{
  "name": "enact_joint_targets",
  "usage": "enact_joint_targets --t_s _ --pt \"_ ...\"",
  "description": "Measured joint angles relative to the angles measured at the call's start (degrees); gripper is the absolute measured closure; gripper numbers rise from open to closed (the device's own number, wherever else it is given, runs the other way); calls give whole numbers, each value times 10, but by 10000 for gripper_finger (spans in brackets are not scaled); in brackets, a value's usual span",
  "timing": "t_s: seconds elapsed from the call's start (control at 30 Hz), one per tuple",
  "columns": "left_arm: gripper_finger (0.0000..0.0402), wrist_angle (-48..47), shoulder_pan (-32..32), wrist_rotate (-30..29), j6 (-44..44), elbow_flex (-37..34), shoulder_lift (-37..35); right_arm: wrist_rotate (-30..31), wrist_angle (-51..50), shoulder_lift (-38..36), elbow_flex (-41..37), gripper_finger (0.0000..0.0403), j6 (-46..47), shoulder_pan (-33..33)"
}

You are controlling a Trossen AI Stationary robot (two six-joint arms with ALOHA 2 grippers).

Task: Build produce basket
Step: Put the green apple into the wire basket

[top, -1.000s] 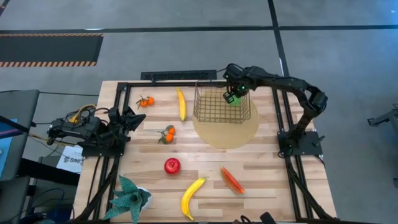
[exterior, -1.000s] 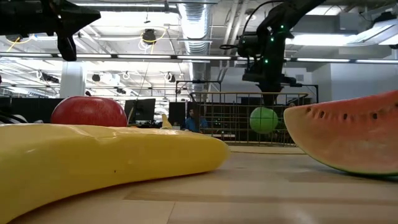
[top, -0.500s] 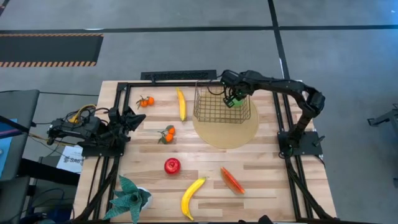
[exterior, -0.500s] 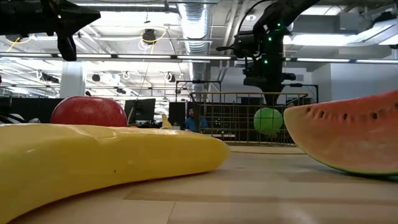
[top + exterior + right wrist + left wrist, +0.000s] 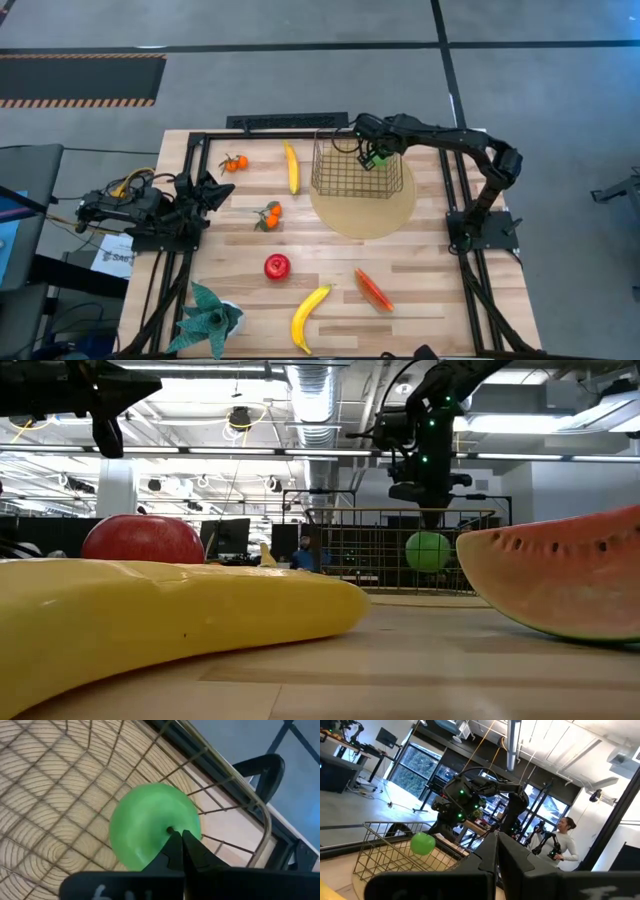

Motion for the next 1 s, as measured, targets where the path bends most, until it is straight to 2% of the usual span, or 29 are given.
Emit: enact_joint_targets --t_s 0.3,0.8,1.0 --pt "401 0 0 0 0 0 0 -19 30 0 -54 403 29 4" --pt "401 0 0 -1 0 0 0 -32 41 0 -56 402 25 2" --pt "402 0 0 -1 0 0 0 -43 41 0 -56 374 22 2"
